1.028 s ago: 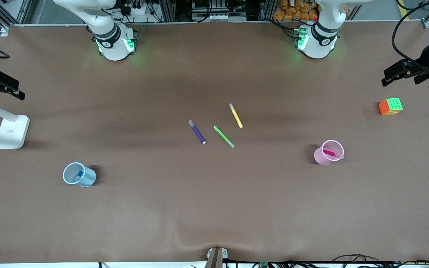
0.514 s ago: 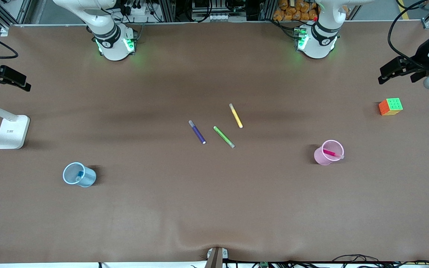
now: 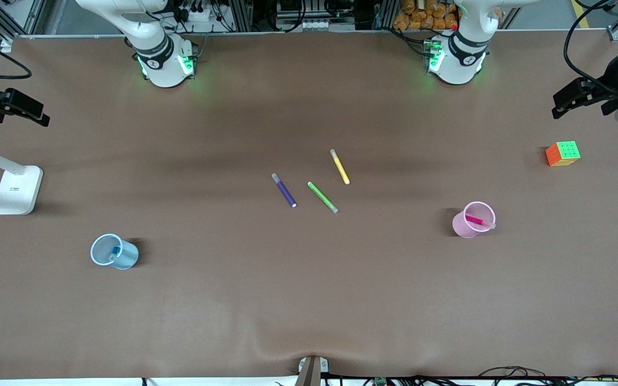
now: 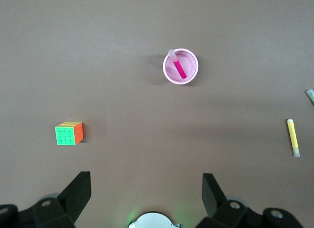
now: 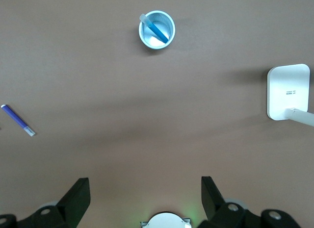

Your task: Place pink and blue markers in matching cups

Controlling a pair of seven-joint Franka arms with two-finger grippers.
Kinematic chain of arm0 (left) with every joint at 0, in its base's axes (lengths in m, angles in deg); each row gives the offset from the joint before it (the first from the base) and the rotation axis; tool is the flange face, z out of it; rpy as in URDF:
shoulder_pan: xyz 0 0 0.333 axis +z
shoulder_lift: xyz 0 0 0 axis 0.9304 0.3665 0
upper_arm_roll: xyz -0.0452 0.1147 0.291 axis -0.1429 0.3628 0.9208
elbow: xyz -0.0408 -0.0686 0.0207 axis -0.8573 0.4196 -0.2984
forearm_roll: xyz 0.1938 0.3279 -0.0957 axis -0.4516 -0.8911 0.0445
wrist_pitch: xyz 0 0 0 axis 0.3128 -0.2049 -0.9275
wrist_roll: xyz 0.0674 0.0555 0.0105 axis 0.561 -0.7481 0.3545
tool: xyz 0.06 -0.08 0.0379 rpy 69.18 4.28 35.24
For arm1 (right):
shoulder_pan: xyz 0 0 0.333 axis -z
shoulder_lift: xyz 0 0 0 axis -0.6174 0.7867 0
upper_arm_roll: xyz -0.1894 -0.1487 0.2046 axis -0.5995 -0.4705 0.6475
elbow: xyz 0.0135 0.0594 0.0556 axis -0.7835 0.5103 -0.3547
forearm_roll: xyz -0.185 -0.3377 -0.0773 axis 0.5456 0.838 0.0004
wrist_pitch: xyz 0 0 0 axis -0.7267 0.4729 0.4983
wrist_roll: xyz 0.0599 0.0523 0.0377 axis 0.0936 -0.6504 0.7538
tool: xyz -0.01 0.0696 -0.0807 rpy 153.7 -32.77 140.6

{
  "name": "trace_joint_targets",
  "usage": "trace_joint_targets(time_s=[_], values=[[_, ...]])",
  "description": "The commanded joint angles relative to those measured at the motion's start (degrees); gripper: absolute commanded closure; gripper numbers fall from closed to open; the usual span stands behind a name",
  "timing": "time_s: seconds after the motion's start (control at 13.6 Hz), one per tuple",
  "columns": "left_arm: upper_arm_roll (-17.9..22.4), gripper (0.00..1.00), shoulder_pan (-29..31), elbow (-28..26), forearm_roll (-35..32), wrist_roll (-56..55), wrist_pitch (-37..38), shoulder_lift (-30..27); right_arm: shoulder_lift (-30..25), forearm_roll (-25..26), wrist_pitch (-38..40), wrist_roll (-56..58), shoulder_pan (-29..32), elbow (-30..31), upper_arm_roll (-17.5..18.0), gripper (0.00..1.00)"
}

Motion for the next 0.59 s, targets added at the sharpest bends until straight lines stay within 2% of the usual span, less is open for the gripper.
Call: trace_joint_targets(time_s=[0.0, 0.51], values=[[-0.46, 0.0, 0.41, 1.68, -0.96, 0.14, 1.37, 0.7, -0.33, 0.74, -0.25, -0.4, -0.5, -0.16, -0.34, 0.0], [-0.37, 0.0, 0.5, 1.68, -0.96, -0.21, 2.16, 0.61, -0.16, 0.91, -0.69, -0.4, -1.37, -0.34, -0.08, 0.0]])
